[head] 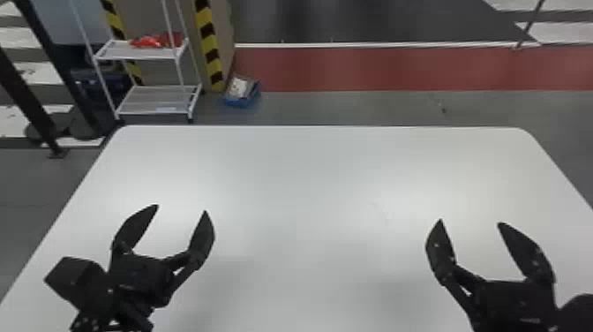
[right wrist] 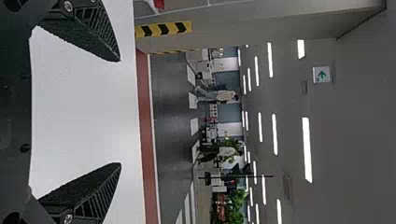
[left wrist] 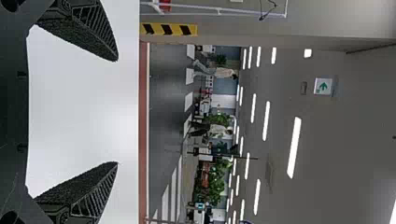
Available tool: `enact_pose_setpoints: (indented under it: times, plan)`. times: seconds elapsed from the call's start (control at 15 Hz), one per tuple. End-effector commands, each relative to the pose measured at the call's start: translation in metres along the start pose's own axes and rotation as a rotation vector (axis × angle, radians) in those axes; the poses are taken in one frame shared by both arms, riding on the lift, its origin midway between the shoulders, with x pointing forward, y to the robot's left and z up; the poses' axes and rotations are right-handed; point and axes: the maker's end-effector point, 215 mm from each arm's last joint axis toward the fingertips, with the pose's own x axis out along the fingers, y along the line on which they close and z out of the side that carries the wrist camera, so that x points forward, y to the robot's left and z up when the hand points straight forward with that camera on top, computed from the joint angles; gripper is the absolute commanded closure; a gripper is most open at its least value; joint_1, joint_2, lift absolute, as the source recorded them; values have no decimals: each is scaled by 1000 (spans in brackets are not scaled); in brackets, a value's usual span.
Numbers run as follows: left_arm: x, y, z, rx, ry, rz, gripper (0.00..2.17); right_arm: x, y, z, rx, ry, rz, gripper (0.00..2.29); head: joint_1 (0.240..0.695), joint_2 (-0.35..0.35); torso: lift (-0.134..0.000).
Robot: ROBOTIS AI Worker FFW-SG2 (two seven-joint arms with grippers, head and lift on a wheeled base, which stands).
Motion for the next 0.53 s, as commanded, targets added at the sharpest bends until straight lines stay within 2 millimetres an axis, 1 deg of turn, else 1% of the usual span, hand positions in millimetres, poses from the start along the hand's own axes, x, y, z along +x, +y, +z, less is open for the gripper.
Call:
enact_pose_setpoints:
  times: [0.0,0.47]
  plan:
    - [0,0,0,0,0,0,83,0,0,0,1,1,0,76,695,28,-123]
    - [-1,0,-2,-2,3,2,83,-2,0,1,3,-4,-2,76,695,29,-123]
